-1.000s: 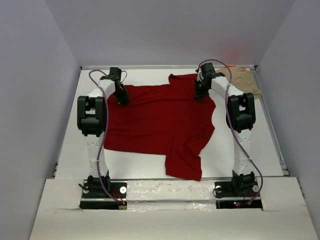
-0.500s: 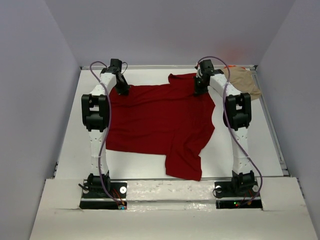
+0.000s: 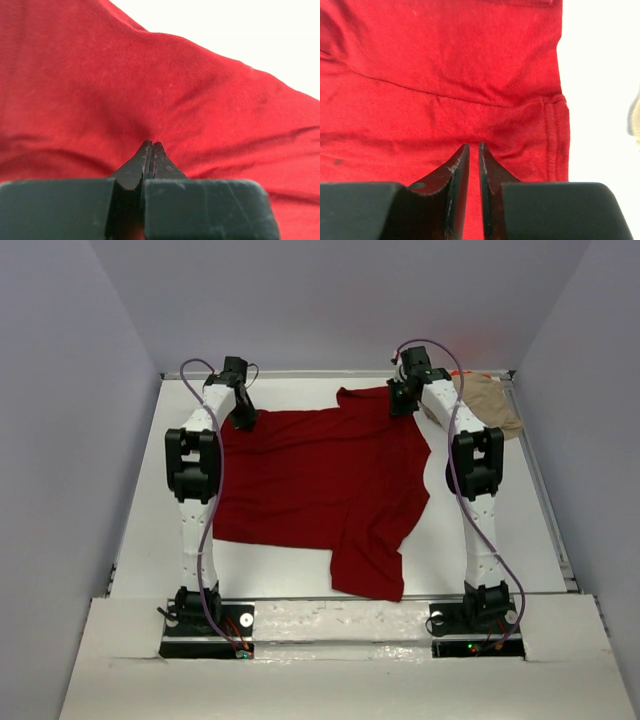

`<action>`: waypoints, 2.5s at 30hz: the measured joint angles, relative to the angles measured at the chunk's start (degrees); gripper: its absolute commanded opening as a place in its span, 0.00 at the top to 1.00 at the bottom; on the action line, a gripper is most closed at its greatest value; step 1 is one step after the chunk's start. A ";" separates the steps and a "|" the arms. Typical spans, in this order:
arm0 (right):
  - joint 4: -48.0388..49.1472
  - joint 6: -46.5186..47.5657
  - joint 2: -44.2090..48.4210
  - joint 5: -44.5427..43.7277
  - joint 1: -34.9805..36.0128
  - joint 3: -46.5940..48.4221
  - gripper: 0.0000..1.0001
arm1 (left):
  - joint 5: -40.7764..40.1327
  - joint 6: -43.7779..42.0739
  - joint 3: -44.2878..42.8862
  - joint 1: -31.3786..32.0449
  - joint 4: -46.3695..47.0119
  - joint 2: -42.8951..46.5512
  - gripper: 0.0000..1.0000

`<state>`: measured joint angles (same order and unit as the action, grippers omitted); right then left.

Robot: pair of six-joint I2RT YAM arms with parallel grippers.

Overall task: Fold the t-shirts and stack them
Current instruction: Fold the tshirt

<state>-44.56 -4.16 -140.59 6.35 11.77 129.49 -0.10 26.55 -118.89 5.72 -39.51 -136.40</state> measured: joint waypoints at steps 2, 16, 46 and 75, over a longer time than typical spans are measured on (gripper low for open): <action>-0.85 0.63 0.00 -0.17 0.00 1.84 0.42 | -1.42 -0.61 -0.48 0.39 -0.70 0.94 0.85; -2.84 3.06 -4.79 5.99 -3.43 15.23 0.27 | -1.81 -2.54 -13.77 0.74 -2.08 1.03 0.37; 2.97 -0.31 5.18 3.43 -5.18 -3.82 0.55 | -7.28 -2.95 1.25 5.92 0.90 8.44 0.54; 7.28 -3.63 28.63 -3.04 5.53 -31.85 1.00 | -5.92 -1.81 27.41 8.55 7.15 29.90 1.00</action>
<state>-37.28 -7.79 -111.96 3.31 17.30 97.65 -6.02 24.73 -91.48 14.26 -32.36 -106.50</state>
